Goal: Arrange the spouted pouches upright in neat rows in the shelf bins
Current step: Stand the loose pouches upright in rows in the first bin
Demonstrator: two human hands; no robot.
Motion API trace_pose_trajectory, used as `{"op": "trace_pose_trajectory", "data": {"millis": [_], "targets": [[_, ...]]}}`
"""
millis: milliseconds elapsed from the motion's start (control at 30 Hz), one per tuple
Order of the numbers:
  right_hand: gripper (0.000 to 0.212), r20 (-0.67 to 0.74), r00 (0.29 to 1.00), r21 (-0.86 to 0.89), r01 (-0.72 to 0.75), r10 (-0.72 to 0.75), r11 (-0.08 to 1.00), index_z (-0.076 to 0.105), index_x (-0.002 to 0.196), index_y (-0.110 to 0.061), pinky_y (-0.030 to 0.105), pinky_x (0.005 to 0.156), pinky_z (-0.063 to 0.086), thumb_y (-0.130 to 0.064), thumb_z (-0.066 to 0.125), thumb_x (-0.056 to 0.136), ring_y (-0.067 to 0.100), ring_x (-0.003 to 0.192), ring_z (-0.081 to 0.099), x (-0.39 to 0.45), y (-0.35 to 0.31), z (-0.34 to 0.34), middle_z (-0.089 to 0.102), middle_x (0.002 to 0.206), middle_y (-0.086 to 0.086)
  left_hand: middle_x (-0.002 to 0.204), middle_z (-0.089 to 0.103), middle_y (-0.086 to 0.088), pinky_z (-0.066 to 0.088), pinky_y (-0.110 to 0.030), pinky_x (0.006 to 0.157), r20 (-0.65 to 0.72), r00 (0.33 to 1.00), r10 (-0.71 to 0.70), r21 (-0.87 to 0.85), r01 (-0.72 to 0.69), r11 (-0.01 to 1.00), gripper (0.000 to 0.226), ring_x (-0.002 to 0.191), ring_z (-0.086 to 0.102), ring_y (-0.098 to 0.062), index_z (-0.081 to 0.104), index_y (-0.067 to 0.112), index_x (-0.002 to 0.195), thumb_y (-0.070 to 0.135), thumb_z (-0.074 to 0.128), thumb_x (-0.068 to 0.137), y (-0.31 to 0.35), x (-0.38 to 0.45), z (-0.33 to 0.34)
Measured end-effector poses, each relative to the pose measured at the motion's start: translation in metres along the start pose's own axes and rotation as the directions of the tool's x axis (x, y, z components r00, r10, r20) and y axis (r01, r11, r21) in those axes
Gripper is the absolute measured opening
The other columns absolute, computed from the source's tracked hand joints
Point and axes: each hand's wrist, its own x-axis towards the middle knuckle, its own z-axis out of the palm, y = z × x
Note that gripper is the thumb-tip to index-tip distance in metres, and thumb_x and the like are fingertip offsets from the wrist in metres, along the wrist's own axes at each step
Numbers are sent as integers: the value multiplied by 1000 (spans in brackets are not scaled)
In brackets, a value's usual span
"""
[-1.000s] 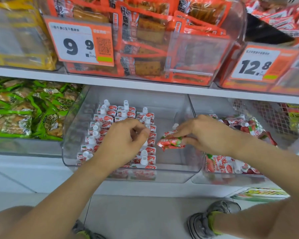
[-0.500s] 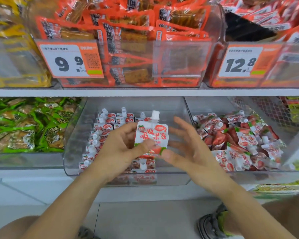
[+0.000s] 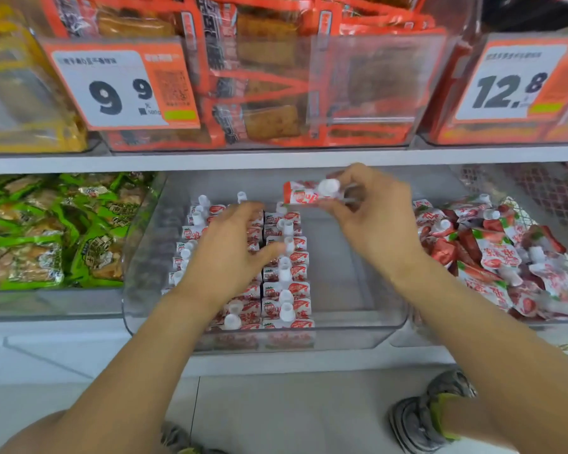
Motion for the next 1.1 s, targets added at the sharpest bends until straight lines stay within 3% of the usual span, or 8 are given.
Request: {"op": "trace_pose_trajectory", "data": {"millis": [133, 267, 367, 467, 600, 867, 1000, 1100], "targets": [[17, 42, 998, -111, -47, 52, 993, 76, 86, -17, 31, 80, 56, -3, 77, 75, 14, 81, 69, 29, 19, 46, 75, 89, -3, 137, 57, 2, 42, -31, 101, 217, 976, 30, 100, -53, 994, 60, 125, 52, -17, 52, 22, 134, 59, 57, 86, -14, 1, 9], [14, -52, 975, -117, -222, 217, 968, 73, 90, -7, 35, 82, 56, -14, 78, 79, 25, 91, 69, 59, 41, 77, 74, 94, 9, 129, 61, 2, 43, -32, 100, 228, 971, 69, 131, -101, 986, 53, 121, 54, -18, 58, 21, 129, 57, 52, 90, -14, -1, 11], [32, 129, 939, -191, -292, 319, 937, 71, 106, -4, 29, 89, 49, -28, 75, 85, 26, 109, 63, 76, 49, 82, 71, 112, 13, 123, 64, 3, 46, -33, 98, 239, 969, 63, 89, -86, 992, 55, 116, 55, -16, 61, 22, 125, 61, 50, 89, -21, -1, 11], [27, 98, 946, -183, -287, 308, 940, 73, 103, -6, 27, 85, 48, -26, 75, 84, 24, 108, 64, 75, 51, 83, 72, 110, 11, 116, 63, 4, 48, -36, 93, 254, 966, 54, 73, -75, 994, 50, 111, 54, -15, 62, 23, 123, 59, 52, 89, -27, -1, 12], [11, -64, 952, -91, -304, 299, 948, 72, 91, -2, 25, 73, 51, -9, 70, 82, 22, 95, 69, 62, 46, 80, 74, 97, 12, 118, 63, 3, 47, -30, 91, 232, 971, 59, 66, -76, 995, 44, 112, 54, -15, 63, 22, 121, 52, 57, 90, -28, 2, 14], [19, -5, 919, -255, -383, 395, 888, 67, 102, -7, 19, 73, 38, -1, 61, 85, 27, 104, 63, 47, 48, 52, 69, 111, 11, 113, 66, -4, 47, -29, 93, -25, 999, 47, 26, -46, 999, 29, 107, 60, -18, 64, 12, 114, 23, 69, 87, -24, 55, 15], [30, 11, 929, -334, -345, 369, 877, 56, 113, -2, 25, 77, 39, 3, 60, 84, 34, 106, 57, 36, 39, 42, 57, 120, 21, 130, 58, -6, 40, -22, 96, 215, 976, 11, 55, -23, 998, 50, 118, 54, -18, 53, 10, 131, 16, 72, 86, -21, 99, 27], [35, 49, 945, -394, -280, 325, 875, 51, 115, -1, 37, 82, 46, 6, 62, 83, 38, 105, 56, 25, 37, 36, 51, 121, 20, 106, 56, -4, 45, -23, 81, 291, 957, 13, -27, -5, 1000, 40, 100, 53, -18, 57, 9, 124, 8, 69, 86, -20, 119, 40]]}}
